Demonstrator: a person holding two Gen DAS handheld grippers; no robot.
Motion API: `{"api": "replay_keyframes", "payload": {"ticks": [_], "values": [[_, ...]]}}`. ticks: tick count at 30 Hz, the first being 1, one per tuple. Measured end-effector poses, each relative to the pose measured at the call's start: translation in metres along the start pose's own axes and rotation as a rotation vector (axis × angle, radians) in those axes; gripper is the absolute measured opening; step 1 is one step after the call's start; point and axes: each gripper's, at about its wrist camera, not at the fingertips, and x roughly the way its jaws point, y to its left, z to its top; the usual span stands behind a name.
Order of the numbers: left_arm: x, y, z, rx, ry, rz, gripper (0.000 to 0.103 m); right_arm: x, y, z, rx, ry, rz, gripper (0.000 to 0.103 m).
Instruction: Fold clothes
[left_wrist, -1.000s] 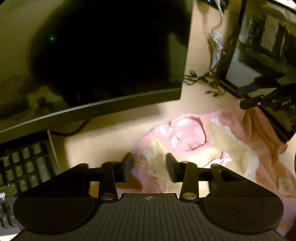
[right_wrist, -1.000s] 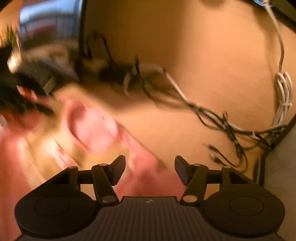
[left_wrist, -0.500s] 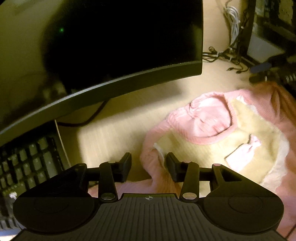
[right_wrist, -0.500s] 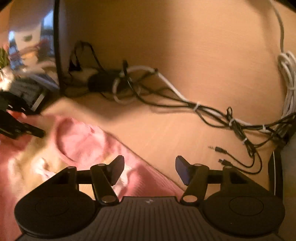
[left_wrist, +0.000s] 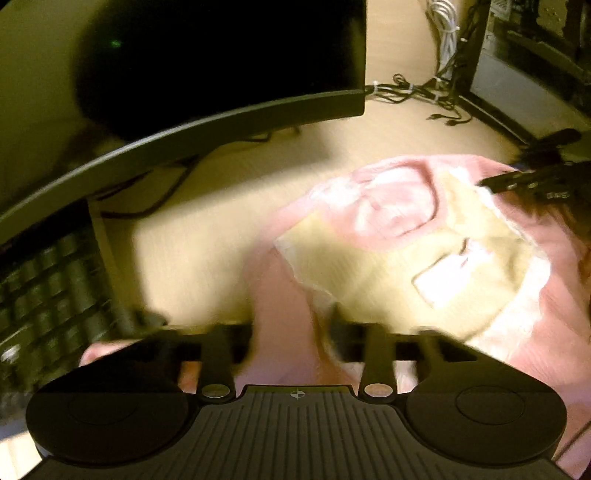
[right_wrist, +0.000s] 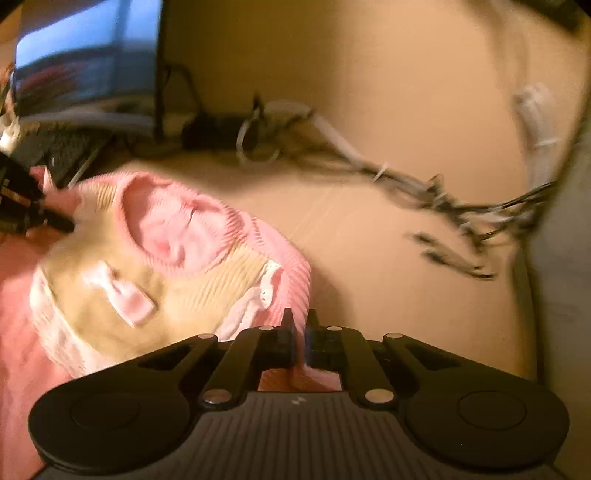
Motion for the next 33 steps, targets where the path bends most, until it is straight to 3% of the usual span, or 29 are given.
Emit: {"api": "replay_keyframes", "payload": {"ticks": [5,13,16,19,23,26,29,33], "values": [[-0.06,-0.023,-0.021,0.054,-0.134,0.089,0.005,-0.109,0.035,0.02,-0.089,-0.192,-0.144,0.004],[-0.281,-0.042,-0.04,0.165,-0.614,0.056,0.005,-0.316,0.089,0.03,-0.125,-0.53,-0.374,0.004],[-0.34,-0.054,-0.059,0.235,-0.732,0.051,0.005,-0.365,0.106,0.031,-0.146,-0.611,-0.442,0.004],[-0.375,-0.063,-0.071,0.274,-0.793,0.062,0.005,-0.395,0.113,0.033,-0.148,-0.663,-0.472,0.003],[-0.396,-0.064,-0.08,0.275,-0.828,0.082,0.005,-0.396,0.106,0.043,-0.151,-0.688,-0.472,0.0],[-0.386,-0.057,-0.072,0.231,-0.813,0.1,0.005,-0.359,0.087,0.055,-0.119,-0.634,-0.412,0.0],[-0.342,-0.048,-0.051,0.172,-0.747,0.136,0.005,-0.293,0.071,0.059,-0.076,-0.523,-0.294,0.0],[-0.247,-0.024,-0.022,0.049,-0.572,0.158,0.004,-0.221,0.061,0.041,-0.008,-0.323,-0.026,0.004]]}}
